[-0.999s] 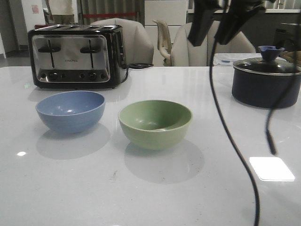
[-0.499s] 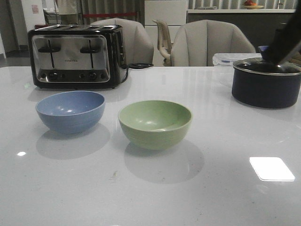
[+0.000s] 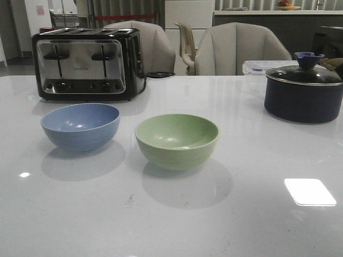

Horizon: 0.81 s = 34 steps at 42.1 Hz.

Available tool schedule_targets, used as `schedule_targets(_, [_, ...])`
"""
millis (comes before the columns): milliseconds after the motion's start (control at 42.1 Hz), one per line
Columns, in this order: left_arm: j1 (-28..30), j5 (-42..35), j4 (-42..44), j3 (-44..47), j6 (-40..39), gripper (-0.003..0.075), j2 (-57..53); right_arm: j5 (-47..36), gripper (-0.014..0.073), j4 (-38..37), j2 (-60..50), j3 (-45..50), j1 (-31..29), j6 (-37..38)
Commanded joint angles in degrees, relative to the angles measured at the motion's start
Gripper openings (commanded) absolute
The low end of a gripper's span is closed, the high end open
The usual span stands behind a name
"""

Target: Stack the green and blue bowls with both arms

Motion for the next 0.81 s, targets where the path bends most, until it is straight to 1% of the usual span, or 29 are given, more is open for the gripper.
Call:
schedule_targets(0, [-1.15,-3.06,-0.90,-4.40,0.21,0.0509,5.15,-3.85,0.0463,-0.33,-0.71,-1.43,-0.11,-0.56])
schedule_targets(214, [-1.14,-3.03,-0.90,-10.41,0.21,0.0509,19.84,-3.85,0.0463,-0.33,-0.71,-1.43,-0.11,-0.56])
schedule_targets(380, [-1.14,-3.38,-2.62,-16.07,0.21,0.0509,31.95,-3.85,0.0463,-0.33,-0.71,-1.43,-0.11,-0.56])
schedule_targets(594, [-2.68,-3.38,-3.86,-25.73,0.21,0.0509,47.98,-3.85,0.0463,-0.33,-0.71,-1.43,-0.11,-0.56])
schedule_targets(785, [-3.69,-3.49,-3.75,-33.29,0.21,0.0509,58.99,-3.90,0.0463,-0.33,-0.71,-1.43,-0.11,-0.56])
